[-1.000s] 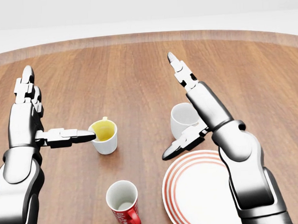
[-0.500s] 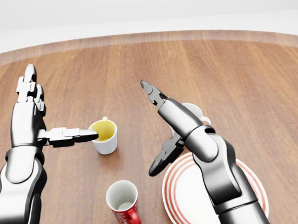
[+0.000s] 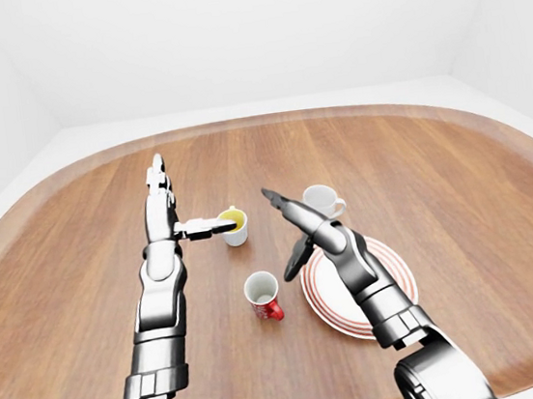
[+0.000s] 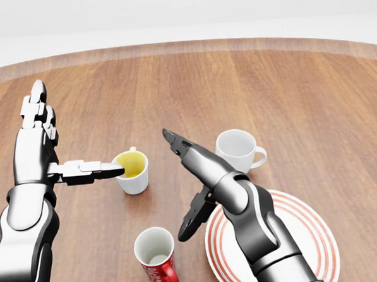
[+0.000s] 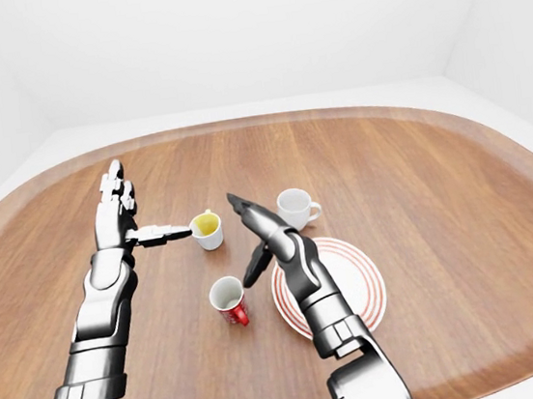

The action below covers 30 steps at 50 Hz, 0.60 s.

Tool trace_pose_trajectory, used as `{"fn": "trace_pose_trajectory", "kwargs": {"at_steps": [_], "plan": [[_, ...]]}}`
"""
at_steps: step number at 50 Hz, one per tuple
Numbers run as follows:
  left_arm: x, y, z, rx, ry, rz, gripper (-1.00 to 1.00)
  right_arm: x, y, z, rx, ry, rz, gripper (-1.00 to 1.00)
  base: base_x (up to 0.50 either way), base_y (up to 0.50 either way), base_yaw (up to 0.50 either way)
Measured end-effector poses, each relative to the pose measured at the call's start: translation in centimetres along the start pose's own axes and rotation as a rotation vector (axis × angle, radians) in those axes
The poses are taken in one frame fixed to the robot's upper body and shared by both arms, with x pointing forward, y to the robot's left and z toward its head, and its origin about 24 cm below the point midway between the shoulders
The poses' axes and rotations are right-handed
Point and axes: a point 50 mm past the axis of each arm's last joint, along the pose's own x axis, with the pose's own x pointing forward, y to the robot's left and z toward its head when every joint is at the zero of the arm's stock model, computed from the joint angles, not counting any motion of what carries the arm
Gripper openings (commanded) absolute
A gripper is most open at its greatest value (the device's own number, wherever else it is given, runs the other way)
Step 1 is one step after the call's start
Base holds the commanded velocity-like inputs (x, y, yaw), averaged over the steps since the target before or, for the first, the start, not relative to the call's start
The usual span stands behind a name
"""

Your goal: Pick up the red mug and put it on the plate

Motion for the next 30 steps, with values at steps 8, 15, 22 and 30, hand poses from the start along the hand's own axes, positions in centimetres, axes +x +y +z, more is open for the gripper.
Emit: {"fn": "trace_pose_trajectory", "kwargs": {"at_steps": [8, 15, 22, 30], "plan": [[0.0, 0.0, 0.2, -0.001, -0.009, -0.001, 1.00, 0.4, 0.6, 0.6, -0.014, -0.005, 0.028, 1.00, 0.00, 0.00, 0.00], [0.0, 0.0, 0.4, -0.001, -0.016, -0.002, 1.00, 0.7, 1.0, 1.1, -0.025, -0.012, 0.046, 1.00, 0.00, 0.00, 0.00], [0.1, 0.0, 0.5, -0.001, -0.019, -0.002, 1.00, 1.1, 1.5, 1.6, -0.031, -0.013, 0.065, 1.00, 0.00, 0.00, 0.00], [0.1, 0.0, 0.6, -0.001, -0.024, -0.002, 1.00, 1.6, 2.3, 1.7, -0.031, -0.002, 0.089, 1.00, 0.00, 0.00, 0.00]]}}
